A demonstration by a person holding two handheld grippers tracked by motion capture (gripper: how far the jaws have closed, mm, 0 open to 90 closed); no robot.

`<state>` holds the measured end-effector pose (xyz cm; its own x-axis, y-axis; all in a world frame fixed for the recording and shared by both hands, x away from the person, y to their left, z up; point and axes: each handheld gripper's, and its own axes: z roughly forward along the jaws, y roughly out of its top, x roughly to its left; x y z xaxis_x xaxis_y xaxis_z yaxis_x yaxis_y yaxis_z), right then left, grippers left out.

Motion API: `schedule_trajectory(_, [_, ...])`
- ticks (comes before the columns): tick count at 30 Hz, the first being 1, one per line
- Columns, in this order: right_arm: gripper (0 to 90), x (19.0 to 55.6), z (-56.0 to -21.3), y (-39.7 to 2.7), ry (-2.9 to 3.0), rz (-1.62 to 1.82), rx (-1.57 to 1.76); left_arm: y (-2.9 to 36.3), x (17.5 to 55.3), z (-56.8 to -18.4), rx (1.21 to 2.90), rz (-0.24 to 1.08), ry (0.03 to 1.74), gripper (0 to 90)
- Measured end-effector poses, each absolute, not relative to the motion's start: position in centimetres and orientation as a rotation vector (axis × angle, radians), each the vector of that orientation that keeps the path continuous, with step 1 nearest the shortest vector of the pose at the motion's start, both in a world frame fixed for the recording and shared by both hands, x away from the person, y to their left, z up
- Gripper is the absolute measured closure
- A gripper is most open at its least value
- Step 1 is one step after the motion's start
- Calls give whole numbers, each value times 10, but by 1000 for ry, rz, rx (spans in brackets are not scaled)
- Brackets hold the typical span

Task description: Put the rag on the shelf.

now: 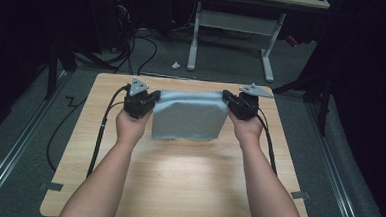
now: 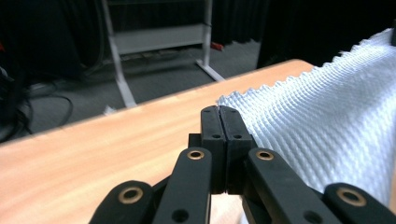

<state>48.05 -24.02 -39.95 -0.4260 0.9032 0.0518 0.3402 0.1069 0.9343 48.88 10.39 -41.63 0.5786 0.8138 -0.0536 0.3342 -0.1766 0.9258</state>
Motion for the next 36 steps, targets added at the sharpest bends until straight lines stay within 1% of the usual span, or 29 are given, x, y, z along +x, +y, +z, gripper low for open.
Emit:
schedule_trajectory(5, [895,475,-411,-243,1855,1327,1227,105,480,-427,1764,533,943,895])
schedule_trajectory(10, [895,470,-414,-240,1874,1305,1214,108,474,-432,1762,502,947,895])
schedule_trajectory(19, [895,467,-426,-238,1881,1313,1229,105,474,-444,1784,443,951,895])
schedule_trajectory(36, [895,463,-446,-243,1906,1285,1256,97,476,-463,1836,382,961,894])
